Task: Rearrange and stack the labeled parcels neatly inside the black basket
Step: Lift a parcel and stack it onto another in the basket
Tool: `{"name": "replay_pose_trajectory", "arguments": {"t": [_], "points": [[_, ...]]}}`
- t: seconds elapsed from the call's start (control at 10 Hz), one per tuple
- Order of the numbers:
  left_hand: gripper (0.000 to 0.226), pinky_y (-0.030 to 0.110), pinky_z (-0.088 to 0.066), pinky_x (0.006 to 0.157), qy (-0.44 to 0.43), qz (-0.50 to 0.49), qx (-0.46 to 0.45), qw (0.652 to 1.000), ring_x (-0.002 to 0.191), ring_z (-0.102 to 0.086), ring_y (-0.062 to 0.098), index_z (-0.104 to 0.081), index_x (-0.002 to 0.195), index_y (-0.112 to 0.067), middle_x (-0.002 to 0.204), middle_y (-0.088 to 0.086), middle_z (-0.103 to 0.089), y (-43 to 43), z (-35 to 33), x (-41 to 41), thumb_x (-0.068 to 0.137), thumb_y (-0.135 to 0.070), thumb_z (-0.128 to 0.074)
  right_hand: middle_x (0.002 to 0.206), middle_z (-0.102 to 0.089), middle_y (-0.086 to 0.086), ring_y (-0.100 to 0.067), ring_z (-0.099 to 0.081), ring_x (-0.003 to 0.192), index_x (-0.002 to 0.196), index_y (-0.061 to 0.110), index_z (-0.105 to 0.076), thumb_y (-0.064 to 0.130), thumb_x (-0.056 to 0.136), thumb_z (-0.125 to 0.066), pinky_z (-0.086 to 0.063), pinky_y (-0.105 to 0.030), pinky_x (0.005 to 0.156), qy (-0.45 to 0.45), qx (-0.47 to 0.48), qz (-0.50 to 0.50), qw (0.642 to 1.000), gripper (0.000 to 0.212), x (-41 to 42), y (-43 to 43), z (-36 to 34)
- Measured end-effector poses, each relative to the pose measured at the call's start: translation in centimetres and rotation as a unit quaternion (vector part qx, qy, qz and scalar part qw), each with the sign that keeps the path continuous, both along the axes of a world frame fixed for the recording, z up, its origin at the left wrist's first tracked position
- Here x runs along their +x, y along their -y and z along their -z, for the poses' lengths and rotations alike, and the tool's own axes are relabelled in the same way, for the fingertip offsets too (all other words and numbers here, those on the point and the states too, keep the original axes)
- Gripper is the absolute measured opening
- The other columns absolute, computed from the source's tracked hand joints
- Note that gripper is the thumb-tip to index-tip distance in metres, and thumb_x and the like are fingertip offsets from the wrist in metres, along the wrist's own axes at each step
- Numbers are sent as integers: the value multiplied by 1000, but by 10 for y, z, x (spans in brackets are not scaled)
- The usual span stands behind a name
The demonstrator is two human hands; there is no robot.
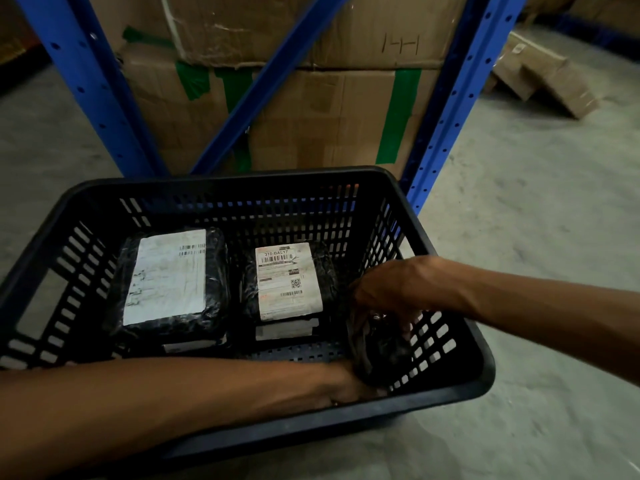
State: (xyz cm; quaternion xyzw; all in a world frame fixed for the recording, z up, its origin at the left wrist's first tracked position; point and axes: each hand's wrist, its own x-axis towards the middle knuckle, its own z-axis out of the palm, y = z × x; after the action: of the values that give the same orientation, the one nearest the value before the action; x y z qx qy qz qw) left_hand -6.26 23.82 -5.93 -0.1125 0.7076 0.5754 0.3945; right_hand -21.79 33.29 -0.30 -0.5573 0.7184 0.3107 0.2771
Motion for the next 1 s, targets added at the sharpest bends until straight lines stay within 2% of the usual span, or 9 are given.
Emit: {"name": "replay_pose_trajectory", "arguments": {"t": [0.1,0.2,0.3,0.4,0.5,0.6,0.8,0.9,1.0], "points": [[54,26,-35,117,-14,32,-6,999,131,-50,10,-48,146,-13,143,-4,-56,19,-39,17,95,-27,-60,133,-65,3,-14,-61,116,138,30,-55,20,70,-84,-50,-32,99,110,9,65,992,76,9,14,-70],[45,6,-41,100,-69,21,-38,997,119,-56,-5,-59,135,-30,127,-22,-62,47,-84,30,94,-46,-54,126,-70,10,-8,-63,114,131,31,-61,25,78,-79,-49,-32,101,237,-30,158,958,56,-13,13,-117],[55,25,-31,111,-83,-52,-68,993,111,-57,-7,-69,118,-41,114,-30,-65,76,-134,36,81,-73,-44,118,-75,-3,-19,-68,114,122,15,-67,21,87,-69,-52,-34,100,347,-129,254,894,36,-23,5,-156],[58,44,-40,109,-92,-235,-18,967,100,-73,22,-78,99,-34,100,-5,-81,105,-160,24,78,-77,-45,121,-73,-9,-25,-67,115,123,11,-65,37,92,-54,-48,-44,104,412,-234,401,784,42,-25,5,-163],[63,50,-50,101,-73,-323,39,943,91,-72,38,-70,99,-12,87,19,-75,131,-170,7,81,-69,-52,87,-77,-3,-17,-74,77,96,21,-70,48,96,-42,-52,-38,74,418,-305,526,675,39,-19,18,-133],[46,42,-55,88,-104,-376,20,920,76,-66,27,-71,103,-6,85,13,-71,144,-147,-8,81,-47,-70,78,-60,-6,-17,-54,60,77,25,-64,57,91,-50,-42,-29,60,401,-354,609,586,38,-15,35,-90],[34,41,-55,99,-157,-442,-53,882,101,-73,28,-75,111,-3,104,11,-78,139,-82,-43,87,-27,-72,66,-70,4,-8,-63,54,84,14,-63,36,87,-69,-47,-20,47,321,-367,618,617,23,15,47,-52],[40,41,-53,101,-158,-421,-86,889,107,-70,26,-70,119,-5,113,9,-74,141,-70,-55,88,-31,-70,86,-71,2,-12,-67,75,89,20,-58,38,86,-70,-51,-23,52,312,-381,636,594,22,8,46,-42],[45,38,-53,99,-138,-387,-135,901,109,-67,26,-64,124,-4,120,9,-70,148,-56,-64,86,-27,-71,95,-74,3,-11,-70,82,104,15,-68,41,92,-61,-57,-19,64,323,-337,628,623,29,7,52,-29]]}}
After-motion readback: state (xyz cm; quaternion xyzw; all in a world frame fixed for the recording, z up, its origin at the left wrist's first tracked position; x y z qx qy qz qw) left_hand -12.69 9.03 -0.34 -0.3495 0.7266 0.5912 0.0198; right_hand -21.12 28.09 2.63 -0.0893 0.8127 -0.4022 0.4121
